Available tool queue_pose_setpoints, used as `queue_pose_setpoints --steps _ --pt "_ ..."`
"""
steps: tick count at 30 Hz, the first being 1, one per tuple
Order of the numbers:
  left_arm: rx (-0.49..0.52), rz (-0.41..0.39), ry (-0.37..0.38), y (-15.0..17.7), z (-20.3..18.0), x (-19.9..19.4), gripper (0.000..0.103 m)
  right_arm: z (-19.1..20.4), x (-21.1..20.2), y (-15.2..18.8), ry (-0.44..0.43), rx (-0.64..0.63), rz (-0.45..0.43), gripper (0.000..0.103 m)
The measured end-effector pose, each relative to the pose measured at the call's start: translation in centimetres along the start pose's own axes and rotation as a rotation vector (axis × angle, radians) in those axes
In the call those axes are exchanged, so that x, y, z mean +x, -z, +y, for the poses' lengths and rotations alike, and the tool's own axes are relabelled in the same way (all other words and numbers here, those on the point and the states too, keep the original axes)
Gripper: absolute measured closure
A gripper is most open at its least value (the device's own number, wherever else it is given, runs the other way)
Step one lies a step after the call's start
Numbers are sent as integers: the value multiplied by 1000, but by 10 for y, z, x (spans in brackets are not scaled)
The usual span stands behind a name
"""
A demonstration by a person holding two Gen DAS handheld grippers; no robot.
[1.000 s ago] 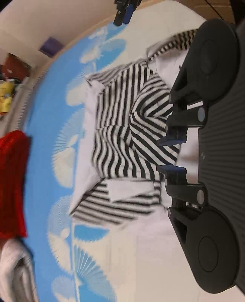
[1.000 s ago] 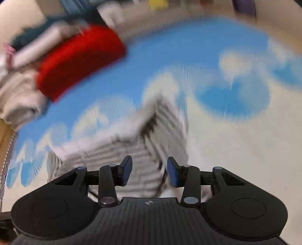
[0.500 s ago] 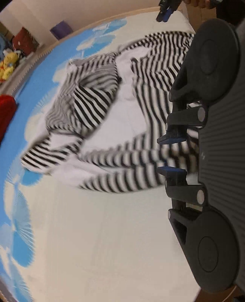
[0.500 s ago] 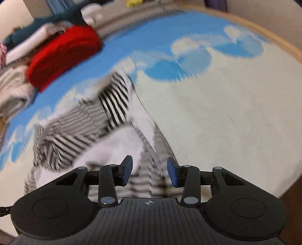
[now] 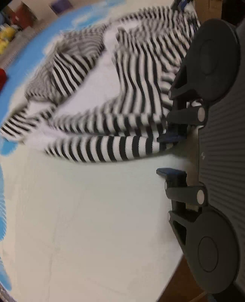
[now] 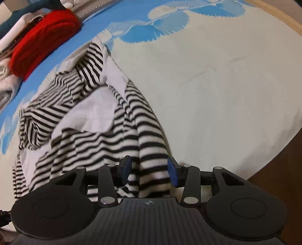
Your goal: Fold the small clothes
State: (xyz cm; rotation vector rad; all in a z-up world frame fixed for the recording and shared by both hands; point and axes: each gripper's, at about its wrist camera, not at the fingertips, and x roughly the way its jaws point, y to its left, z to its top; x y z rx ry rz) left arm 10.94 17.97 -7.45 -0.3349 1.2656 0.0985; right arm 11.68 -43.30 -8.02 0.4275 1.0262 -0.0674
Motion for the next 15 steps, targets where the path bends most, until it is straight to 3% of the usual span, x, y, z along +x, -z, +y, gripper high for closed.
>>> queue_pose_setpoints --steps 4,6,7,11,13,15 --pt "0 -24 80 0 -3 -7 80 0 7 7 40 -11 36 59" --pt "-17 -20 141 0 -2 -8 73 2 12 10 41 -30 58 59" --pt "-12 -5 145 0 -4 -5 69 4 14 11 39 -40 68 59" --pt "39 41 72 6 -12 7 69 9 19 13 44 -76 91 64" --pt "32 36 76 6 -11 7 69 10 21 13 46 -83 95 69" --pt "26 28 80 5 -9 6 72 10 21 13 35 -79 96 82"
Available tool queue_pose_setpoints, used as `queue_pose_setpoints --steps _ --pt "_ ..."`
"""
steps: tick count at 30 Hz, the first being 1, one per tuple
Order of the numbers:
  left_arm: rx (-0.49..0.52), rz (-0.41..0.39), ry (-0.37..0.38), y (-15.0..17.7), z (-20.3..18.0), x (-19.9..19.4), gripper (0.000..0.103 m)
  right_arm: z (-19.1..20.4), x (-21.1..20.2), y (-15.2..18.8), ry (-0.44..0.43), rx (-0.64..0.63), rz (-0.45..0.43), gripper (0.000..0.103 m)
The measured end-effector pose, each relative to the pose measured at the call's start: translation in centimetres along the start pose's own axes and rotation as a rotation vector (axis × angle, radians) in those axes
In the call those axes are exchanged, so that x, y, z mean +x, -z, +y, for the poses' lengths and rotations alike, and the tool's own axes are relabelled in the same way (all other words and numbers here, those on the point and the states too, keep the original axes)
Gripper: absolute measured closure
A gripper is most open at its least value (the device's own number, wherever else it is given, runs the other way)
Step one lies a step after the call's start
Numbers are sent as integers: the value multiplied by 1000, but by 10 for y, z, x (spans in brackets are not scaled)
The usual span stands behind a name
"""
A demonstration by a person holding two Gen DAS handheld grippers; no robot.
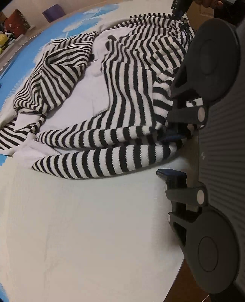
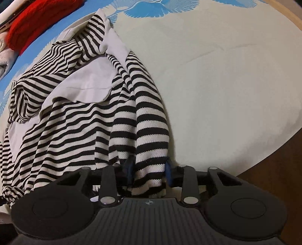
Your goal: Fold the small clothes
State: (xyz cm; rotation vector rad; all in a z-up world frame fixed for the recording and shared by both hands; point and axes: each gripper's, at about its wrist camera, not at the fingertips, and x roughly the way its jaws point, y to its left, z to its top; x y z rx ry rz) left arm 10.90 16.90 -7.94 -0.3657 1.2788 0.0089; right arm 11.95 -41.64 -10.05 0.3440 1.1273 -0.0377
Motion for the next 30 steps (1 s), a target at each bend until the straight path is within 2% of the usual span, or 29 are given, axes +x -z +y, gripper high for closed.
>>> queue_pose_setpoints --steps 3,4,7,11,19,23,27,30 --pt "14 -6 21 -1 0 -1 97 -1 -3 -1 -27 9 -13 95" --pt "27 -15 26 -2 -3 -2 101 -2 -5 -2 -36 15 -20 96" --pt "57 -61 51 -3 -8 -15 102 -5 -15 -5 -64 40 -68 98" --pt "105 -143 70 -2 -16 -46 102 -6 -43 -10 -146 48 -160 98" --pt "192 -327 182 3 -14 -139 102 -19 -118 -7 -316 95 -307 100" --pt "215 -367 267 16 -7 -184 102 -23 -164 6 -368 64 -357 100" --pt "250 -401 319 38 -8 -225 102 -32 -213 20 -424 89 -377 100" --pt "201 -421 363 44 -3 -235 102 -36 -237 24 -445 105 -407 100"
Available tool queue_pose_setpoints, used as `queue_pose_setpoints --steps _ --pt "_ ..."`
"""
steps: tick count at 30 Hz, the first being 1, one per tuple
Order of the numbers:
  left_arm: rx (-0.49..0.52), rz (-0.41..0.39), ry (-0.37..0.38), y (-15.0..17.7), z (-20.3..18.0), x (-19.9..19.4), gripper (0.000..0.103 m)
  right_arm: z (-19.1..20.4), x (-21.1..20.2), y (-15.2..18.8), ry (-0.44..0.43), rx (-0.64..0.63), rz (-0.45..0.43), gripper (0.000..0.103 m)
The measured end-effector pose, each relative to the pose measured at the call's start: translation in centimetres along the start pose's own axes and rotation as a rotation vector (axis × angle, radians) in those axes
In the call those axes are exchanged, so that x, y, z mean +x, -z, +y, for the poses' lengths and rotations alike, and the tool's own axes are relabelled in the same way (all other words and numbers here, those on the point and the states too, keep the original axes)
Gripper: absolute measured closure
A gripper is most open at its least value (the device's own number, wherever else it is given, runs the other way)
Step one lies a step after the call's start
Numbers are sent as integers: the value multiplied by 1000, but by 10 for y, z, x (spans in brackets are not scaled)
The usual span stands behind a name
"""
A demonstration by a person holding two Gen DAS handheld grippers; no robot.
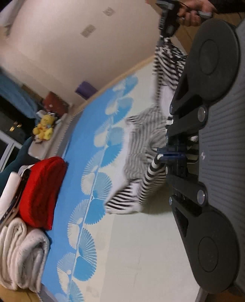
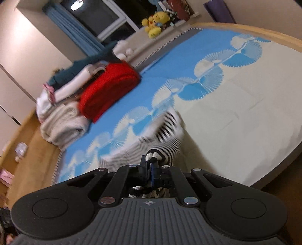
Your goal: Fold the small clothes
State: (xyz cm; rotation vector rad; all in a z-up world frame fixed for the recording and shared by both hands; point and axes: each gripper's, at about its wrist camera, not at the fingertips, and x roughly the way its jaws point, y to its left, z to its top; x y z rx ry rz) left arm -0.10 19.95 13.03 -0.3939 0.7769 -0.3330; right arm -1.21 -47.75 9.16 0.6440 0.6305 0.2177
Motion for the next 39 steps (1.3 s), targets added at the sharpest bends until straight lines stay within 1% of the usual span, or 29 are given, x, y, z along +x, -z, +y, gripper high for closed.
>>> queue_pose_setpoints --steps 1,3,6,8,10,11,12,14,15,17,18,19,20,21,22,23,24,25,26,29,31,32,34,35,38,39 --pt "-27 -4 9 -1 3 1 102 1 0 -2 4 4 -3 100" --pt "-60 0 4 -6 10 12 102 -2 10 -7 20 24 11 100" --pt "-109 22 -11 -21 25 46 102 -6 43 -14 78 57 34 100" --pt "-115 36 -42 -36 38 76 102 -7 76 -25 85 82 53 100" --pt "-152 59 -77 -54 56 114 102 -1 111 -39 112 82 69 100" --pt "-167 69 -89 -63 64 131 102 2 133 -48 115 67 75 100" --pt "-174 76 -95 -73 72 151 102 5 154 -56 135 60 75 100" --pt "-200 86 -127 -92 89 190 102 8 199 -75 157 72 77 100" --pt "-229 80 -135 -101 99 207 102 10 219 -83 164 78 72 100" --pt "-301 43 -125 -115 118 236 101 9 258 -97 169 111 41 99" --pt "-339 30 -116 -117 126 244 100 7 274 -100 168 104 21 92" --pt "-379 24 -104 -118 134 252 91 4 292 -101 184 88 9 89" --pt "-394 26 -101 -117 138 257 83 -1 305 -100 213 88 9 80" --pt "-393 33 -116 -117 138 260 69 -7 313 -95 235 94 8 75" --pt "-374 42 -142 -118 137 260 61 -15 317 -87 229 106 -1 75" --pt "-351 33 -145 -119 135 259 58 -20 320 -80 202 107 6 74" --pt "-333 15 -136 -120 133 257 54 -23 324 -76 191 103 41 74" --pt "-325 10 -124 -121 133 257 54 -22 327 -75 187 88 72 74" --pt "-313 18 -108 -120 131 258 54 -18 325 -75 166 49 61 74" --pt "-256 86 -74 -115 120 273 54 -2 329 -69 169 -122 85 65" --pt "-218 155 -73 -111 110 288 54 -4 337 -61 163 -152 148 62" --pt "-195 162 -79 -109 104 290 53 -6 343 -57 155 -145 190 60" --pt "-128 158 -87 -108 91 296 39 -5 352 -50 152 -164 240 60" --pt "-88 164 -95 -105 85 298 37 -2 356 -47 157 -196 252 59" --pt "68 186 -144 -99 68 306 37 13 368 -35 173 -327 286 53" --pt "122 190 -165 -97 63 308 37 18 370 -30 178 -368 301 53"
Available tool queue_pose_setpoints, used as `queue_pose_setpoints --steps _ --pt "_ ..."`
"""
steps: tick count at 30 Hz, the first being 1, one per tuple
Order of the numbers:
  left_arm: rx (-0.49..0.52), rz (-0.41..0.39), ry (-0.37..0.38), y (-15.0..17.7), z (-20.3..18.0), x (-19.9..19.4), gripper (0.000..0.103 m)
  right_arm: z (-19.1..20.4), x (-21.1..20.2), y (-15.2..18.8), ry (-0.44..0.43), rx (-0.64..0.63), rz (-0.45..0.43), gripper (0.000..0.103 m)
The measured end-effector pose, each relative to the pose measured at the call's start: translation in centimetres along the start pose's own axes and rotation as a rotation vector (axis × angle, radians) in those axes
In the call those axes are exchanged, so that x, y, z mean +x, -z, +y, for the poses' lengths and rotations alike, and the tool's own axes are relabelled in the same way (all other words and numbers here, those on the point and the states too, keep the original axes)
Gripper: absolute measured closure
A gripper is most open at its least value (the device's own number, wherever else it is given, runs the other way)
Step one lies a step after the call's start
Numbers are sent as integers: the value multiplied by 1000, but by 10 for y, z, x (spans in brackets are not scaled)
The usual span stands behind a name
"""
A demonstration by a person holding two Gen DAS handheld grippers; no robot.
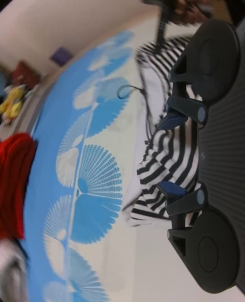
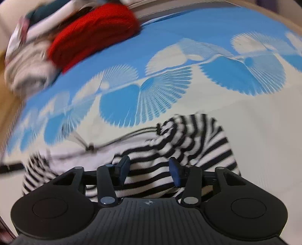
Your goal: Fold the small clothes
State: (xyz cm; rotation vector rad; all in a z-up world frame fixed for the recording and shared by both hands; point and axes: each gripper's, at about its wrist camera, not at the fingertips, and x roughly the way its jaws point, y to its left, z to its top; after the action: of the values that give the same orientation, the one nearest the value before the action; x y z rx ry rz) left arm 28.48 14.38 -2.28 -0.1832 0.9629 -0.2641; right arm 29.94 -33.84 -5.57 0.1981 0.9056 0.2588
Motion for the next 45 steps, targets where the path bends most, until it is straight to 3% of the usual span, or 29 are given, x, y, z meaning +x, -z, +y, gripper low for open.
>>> queue_pose_setpoints --steps 2,5,8,10,13,16,18,20,22,24,26,29,32,33,35,37,41,45 --pt "104 -8 -54 3 -9 2 38 12 0 1 6 -67 1 53" --pt "195 -10 -71 6 -15 5 41 25 -6 -2 -42 -129 -13 52" --pt "259 12 -72 9 -20 14 60 34 4 1 -63 -190 44 49" --pt "306 24 -85 11 -25 20 77 44 14 7 12 -279 73 51" --pt "336 13 -79 8 -29 20 98 47 12 2 1 -298 46 90" --pt "295 -131 -89 -7 -21 2 100 45 -7 -17 -37 -231 -85 94" --pt "165 -285 -64 -23 -6 -17 100 41 -20 -31 -60 -152 -222 95" --pt "77 -356 -48 -33 2 -21 100 40 -23 -42 -49 -78 -320 95" --pt "87 -325 -86 -40 -2 -5 100 47 -8 -50 -17 -80 -306 95" --pt "115 -245 -177 -44 -7 22 100 56 17 -51 34 -122 -258 94" --pt "74 -181 -210 -47 -2 43 98 59 43 -51 72 -133 -215 92" --pt "-6 -82 -179 -47 16 61 85 52 69 -49 102 -89 -115 74" --pt "-96 -154 -111 -53 42 33 67 32 44 -56 31 -18 -158 68" --pt "-147 -197 -73 -54 54 20 60 26 31 -57 20 -16 -199 59" --pt "-242 -240 -17 -54 79 2 59 7 10 -55 56 -28 -273 52" --pt "-284 -215 -14 -53 95 0 59 -15 7 -52 109 -15 -257 51" --pt "-188 -96 -43 -52 93 20 59 -49 24 -38 141 18 -139 51" --pt "-75 -25 -62 -41 73 43 59 -47 39 -30 142 -21 -83 52"
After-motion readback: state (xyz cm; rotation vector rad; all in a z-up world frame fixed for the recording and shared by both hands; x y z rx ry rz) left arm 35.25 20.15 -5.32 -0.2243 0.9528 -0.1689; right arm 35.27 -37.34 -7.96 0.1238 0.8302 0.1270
